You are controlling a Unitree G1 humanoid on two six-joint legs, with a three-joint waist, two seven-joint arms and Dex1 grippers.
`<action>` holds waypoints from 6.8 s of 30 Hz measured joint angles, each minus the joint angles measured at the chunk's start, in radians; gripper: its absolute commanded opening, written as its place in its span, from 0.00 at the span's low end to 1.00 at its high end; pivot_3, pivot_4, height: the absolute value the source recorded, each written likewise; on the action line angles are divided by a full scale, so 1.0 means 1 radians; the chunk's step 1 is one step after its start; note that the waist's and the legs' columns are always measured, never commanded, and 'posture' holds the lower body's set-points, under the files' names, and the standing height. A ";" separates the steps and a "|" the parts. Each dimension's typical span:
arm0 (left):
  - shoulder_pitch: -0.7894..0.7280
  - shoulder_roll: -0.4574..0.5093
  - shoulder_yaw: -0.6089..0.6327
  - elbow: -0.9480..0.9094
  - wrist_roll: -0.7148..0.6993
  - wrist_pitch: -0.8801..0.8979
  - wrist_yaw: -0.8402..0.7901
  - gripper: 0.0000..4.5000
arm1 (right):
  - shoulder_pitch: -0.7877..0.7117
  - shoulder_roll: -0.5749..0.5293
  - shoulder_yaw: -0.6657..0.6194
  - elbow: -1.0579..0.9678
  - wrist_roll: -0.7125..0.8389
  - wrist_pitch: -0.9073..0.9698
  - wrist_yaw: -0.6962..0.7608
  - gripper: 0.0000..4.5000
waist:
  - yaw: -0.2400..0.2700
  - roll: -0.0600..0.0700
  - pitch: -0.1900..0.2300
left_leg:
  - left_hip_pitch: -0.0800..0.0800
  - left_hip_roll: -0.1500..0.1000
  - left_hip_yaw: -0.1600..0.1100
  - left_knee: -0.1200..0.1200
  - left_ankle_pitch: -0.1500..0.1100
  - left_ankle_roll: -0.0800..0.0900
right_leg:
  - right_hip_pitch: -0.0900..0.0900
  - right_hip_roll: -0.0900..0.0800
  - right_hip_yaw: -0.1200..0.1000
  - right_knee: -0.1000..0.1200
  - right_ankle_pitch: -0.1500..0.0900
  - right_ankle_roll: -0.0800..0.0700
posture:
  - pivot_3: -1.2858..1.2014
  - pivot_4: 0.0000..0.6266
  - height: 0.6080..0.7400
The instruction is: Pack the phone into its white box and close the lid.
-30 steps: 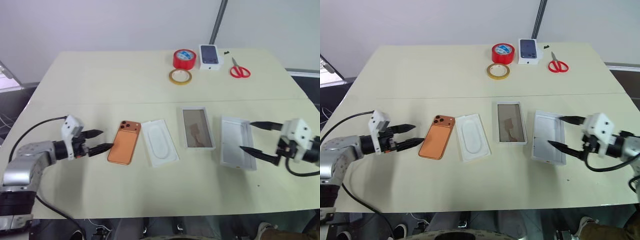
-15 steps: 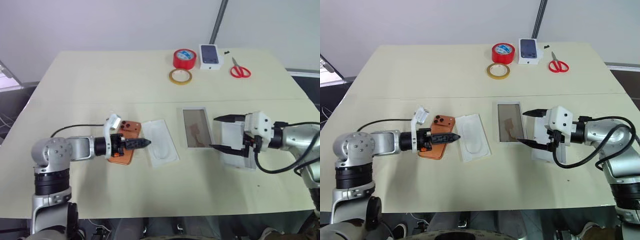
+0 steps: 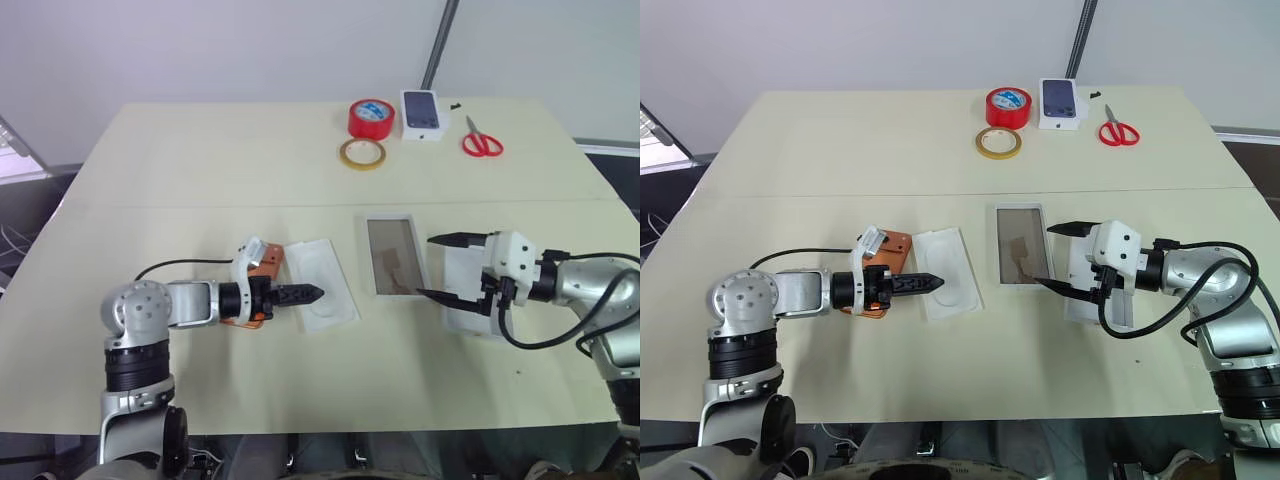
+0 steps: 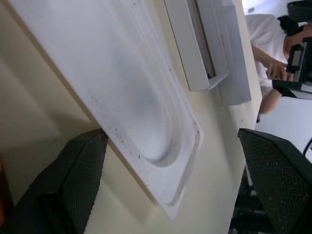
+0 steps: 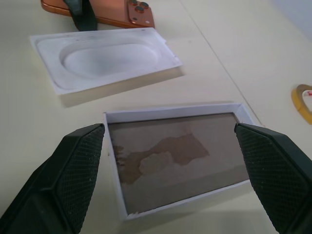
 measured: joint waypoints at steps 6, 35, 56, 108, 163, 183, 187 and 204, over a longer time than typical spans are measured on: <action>0.003 -0.010 0.008 0.016 0.028 0.004 0.049 0.02 | 0.024 0.000 -0.003 -0.001 -0.001 -0.006 -0.011 1.00 | 0.012 0.000 0.000 | 0.000 0.000 0.000 0.000 0.000 0.000 | 0.000 0.000 0.000 -0.001 0.000 0.000 | 0.52 0.24 1.00; -0.155 0.096 0.075 0.298 -0.263 0.007 0.166 0.00 | -0.107 0.076 0.272 0.168 -0.173 -0.009 0.058 0.10 | 0.015 -0.001 0.000 | -0.002 0.000 0.000 0.000 0.002 -0.004 | -0.003 0.000 0.000 0.000 0.000 0.000 | 0.52 0.24 1.00; -0.229 -0.026 0.236 0.387 -0.371 0.007 0.348 0.00 | -0.109 0.261 0.370 -0.066 -0.151 0.191 -0.035 0.31 | 0.015 -0.002 0.001 | -0.002 -0.001 0.000 0.000 0.003 -0.005 | -0.004 0.000 0.000 0.002 0.000 0.000 | 0.52 0.24 1.00; 0.218 0.413 -0.228 0.065 0.377 -1.086 -0.665 1.00 | -0.231 0.377 0.401 0.071 -0.293 0.162 -0.296 0.01 | -0.009 -0.002 0.003 | -0.006 -0.001 0.000 -0.006 0.002 -0.003 | -0.007 -0.002 0.000 -0.005 0.000 -0.001 | 0.52 0.24 1.00; 0.164 0.307 -0.203 0.088 0.371 -1.010 -0.604 1.00 | -0.378 0.339 0.460 0.064 -0.488 0.247 -0.197 0.01 | -0.008 -0.002 0.002 | -0.016 -0.001 -0.001 0.002 -0.001 0.002 | -0.019 -0.001 -0.001 0.006 0.001 -0.001 | 0.52 0.24 1.00; -0.017 0.593 -0.219 0.372 0.268 -0.513 -0.774 1.00 | -0.552 0.574 0.675 0.153 -0.483 0.516 -0.174 0.01 | -0.012 -0.003 0.002 | -0.018 -0.001 -0.001 0.002 0.004 -0.005 | -0.023 0.000 -0.001 0.009 0.001 -0.001 | 0.52 0.24 1.00; -0.017 0.592 -0.243 0.358 0.293 -0.525 -0.794 1.00 | -0.564 0.569 0.734 0.155 -0.523 0.527 -0.155 0.01 | -0.013 -0.002 0.001 | -0.018 -0.001 -0.001 0.002 0.004 -0.005 | -0.023 0.000 -0.001 0.009 0.001 -0.001 | 0.52 0.24 1.00; -0.046 0.480 -0.233 0.351 0.359 -0.461 -0.717 1.00 | -0.566 0.683 0.742 0.303 -0.588 0.451 -0.262 0.01 | -0.012 0.009 -0.017 | 0.003 -0.001 -0.001 -0.002 -0.001 0.002 | -0.003 -0.001 -0.001 0.007 0.000 -0.002 | 0.52 0.24 1.00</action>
